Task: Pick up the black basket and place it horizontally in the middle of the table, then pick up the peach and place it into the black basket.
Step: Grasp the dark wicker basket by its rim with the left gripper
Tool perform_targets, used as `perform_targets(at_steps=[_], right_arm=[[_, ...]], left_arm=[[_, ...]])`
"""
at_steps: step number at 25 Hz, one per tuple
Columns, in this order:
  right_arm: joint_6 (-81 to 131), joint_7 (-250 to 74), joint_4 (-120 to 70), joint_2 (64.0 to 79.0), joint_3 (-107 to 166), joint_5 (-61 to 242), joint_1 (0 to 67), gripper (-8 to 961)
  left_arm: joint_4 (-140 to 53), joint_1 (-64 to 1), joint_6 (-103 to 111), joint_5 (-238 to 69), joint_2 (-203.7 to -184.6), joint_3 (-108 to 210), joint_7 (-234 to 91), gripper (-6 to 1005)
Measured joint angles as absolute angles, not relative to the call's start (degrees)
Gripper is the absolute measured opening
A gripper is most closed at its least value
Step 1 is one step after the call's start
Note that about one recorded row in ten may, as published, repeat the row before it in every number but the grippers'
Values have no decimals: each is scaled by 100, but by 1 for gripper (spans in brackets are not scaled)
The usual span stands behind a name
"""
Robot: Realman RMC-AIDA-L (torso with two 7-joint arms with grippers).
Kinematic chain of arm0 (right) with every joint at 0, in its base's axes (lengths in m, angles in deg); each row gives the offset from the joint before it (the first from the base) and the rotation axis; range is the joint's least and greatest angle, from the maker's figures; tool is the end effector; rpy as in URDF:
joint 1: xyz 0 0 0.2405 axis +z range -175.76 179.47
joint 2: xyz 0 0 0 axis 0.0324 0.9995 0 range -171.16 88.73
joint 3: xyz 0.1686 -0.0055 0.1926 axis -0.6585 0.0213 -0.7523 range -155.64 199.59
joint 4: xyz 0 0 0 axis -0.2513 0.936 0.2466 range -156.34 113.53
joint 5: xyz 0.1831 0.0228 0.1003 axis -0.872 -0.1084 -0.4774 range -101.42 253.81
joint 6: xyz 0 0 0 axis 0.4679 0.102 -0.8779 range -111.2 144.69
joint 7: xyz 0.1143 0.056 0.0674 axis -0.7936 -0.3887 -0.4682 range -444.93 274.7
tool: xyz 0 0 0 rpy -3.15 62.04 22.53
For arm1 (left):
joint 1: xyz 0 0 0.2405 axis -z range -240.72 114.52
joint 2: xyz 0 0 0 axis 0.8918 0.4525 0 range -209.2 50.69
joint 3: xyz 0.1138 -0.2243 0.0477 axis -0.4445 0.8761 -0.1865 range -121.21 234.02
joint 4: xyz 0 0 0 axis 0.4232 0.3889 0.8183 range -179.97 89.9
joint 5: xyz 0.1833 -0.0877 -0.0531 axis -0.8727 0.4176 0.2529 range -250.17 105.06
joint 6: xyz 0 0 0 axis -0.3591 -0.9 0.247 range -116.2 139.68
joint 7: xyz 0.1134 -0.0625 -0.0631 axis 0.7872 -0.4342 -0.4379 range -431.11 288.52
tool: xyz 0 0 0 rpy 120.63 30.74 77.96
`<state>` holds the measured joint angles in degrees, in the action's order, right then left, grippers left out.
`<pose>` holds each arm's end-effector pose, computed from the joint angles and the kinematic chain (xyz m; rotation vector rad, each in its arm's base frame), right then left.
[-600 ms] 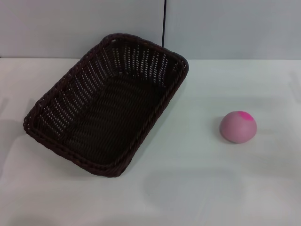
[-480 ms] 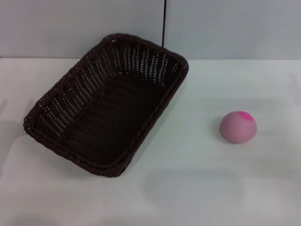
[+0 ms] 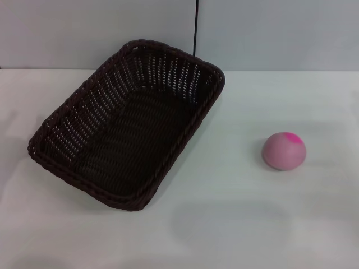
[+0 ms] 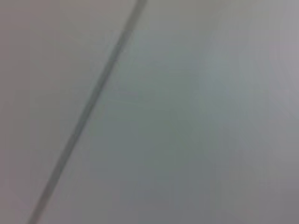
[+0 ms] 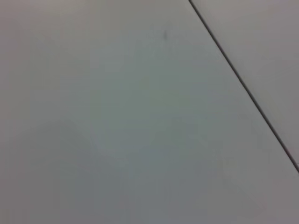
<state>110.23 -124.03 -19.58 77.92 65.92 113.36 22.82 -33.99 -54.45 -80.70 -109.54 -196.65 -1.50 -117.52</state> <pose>0.3347 0.2755 0.0315 -1.3925 0.6615 1.2444 -0.3581 0.2311 0.0472 -1.5660 -0.6679 -1.1930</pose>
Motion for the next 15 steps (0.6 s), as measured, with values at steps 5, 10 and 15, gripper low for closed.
perform_targets(at_steps=[5,10,15], right_arm=[[11103,-12619,-2214,7784,6616,11362,2125,738],[11135,-12730,-2404,7778,6549,11337,1937,738],[11179,-12840,-2553,7769,6512,11331,1825,738]], left_arm=[[-1704,-5612,-7467,-11788,-19302,-644,-13387,738],[230,-5569,-6379,-13599,-19149,-598,-15370,737],[2462,-5042,-5995,-16770,-19289,-342,-18116,736]])
